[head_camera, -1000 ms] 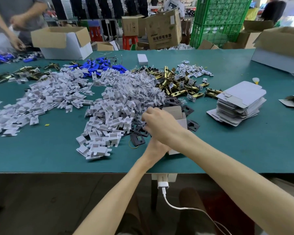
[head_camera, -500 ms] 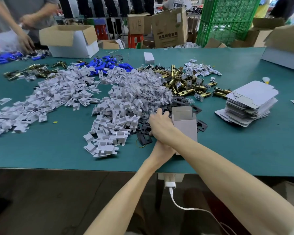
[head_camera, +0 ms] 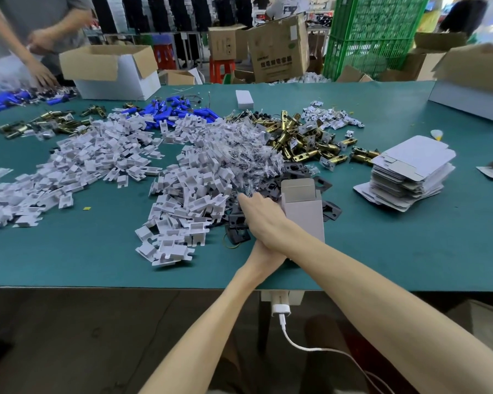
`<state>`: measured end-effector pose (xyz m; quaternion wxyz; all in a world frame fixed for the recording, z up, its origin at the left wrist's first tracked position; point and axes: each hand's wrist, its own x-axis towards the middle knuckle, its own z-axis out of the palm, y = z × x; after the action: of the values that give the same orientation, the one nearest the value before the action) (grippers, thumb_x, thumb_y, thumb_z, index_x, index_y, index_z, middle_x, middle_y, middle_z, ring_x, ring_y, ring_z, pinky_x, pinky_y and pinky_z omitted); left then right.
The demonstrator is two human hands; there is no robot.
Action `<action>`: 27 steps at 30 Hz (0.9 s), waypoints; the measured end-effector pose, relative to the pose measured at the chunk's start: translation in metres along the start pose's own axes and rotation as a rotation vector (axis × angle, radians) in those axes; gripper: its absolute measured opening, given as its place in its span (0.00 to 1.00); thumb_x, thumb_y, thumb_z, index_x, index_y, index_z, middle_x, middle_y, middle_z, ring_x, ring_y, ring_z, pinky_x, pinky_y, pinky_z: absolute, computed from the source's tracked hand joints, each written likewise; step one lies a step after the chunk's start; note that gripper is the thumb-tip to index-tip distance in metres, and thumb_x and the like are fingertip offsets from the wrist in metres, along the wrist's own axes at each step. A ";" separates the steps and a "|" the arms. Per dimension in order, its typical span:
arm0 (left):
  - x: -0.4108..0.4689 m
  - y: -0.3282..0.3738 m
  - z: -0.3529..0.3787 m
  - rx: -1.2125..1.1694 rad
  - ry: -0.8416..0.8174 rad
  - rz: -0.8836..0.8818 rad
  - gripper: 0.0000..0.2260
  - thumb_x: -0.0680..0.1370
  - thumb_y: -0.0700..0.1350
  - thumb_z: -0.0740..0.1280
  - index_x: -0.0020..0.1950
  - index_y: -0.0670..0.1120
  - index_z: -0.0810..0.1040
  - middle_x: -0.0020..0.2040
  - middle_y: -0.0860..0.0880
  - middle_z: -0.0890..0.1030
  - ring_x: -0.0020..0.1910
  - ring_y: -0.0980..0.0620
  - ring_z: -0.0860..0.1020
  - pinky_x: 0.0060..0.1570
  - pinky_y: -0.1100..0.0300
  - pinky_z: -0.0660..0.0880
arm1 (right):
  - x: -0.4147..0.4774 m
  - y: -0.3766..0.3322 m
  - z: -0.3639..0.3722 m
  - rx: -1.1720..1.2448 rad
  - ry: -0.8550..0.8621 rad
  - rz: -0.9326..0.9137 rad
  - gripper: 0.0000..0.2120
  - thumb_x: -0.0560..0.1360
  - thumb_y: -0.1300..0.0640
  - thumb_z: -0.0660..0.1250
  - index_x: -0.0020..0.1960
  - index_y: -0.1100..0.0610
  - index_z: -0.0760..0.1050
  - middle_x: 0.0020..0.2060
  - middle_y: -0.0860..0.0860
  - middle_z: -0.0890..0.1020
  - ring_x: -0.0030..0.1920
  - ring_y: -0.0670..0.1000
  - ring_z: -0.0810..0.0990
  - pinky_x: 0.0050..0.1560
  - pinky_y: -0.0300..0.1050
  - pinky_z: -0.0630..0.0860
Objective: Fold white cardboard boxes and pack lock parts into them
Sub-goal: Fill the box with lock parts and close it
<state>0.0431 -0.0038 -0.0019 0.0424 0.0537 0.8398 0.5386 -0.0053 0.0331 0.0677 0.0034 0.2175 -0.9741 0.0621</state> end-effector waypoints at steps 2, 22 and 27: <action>0.000 0.002 -0.001 -0.020 -0.015 0.039 0.12 0.85 0.37 0.63 0.69 0.39 0.72 0.63 0.40 0.78 0.62 0.48 0.76 0.67 0.50 0.74 | 0.000 0.002 -0.007 0.132 0.021 -0.050 0.12 0.77 0.70 0.67 0.53 0.58 0.67 0.42 0.53 0.68 0.40 0.59 0.76 0.38 0.52 0.71; 0.002 0.006 0.001 -0.464 -0.031 0.008 0.18 0.76 0.48 0.78 0.63 0.54 0.76 0.60 0.52 0.85 0.57 0.57 0.84 0.53 0.62 0.81 | -0.045 0.114 -0.069 1.126 0.135 0.130 0.05 0.78 0.65 0.72 0.49 0.69 0.82 0.41 0.59 0.88 0.45 0.56 0.88 0.46 0.40 0.84; 0.001 0.005 0.001 -0.455 -0.040 0.022 0.19 0.76 0.49 0.77 0.64 0.54 0.75 0.60 0.53 0.84 0.57 0.57 0.84 0.54 0.62 0.81 | -0.045 0.114 -0.076 0.934 0.239 0.175 0.05 0.78 0.63 0.72 0.43 0.60 0.81 0.34 0.56 0.86 0.35 0.54 0.87 0.30 0.43 0.80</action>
<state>0.0428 -0.0009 0.0024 0.0641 0.0625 0.6950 0.7134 -0.0140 0.1639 0.1279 0.0120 0.1046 -0.8496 0.5167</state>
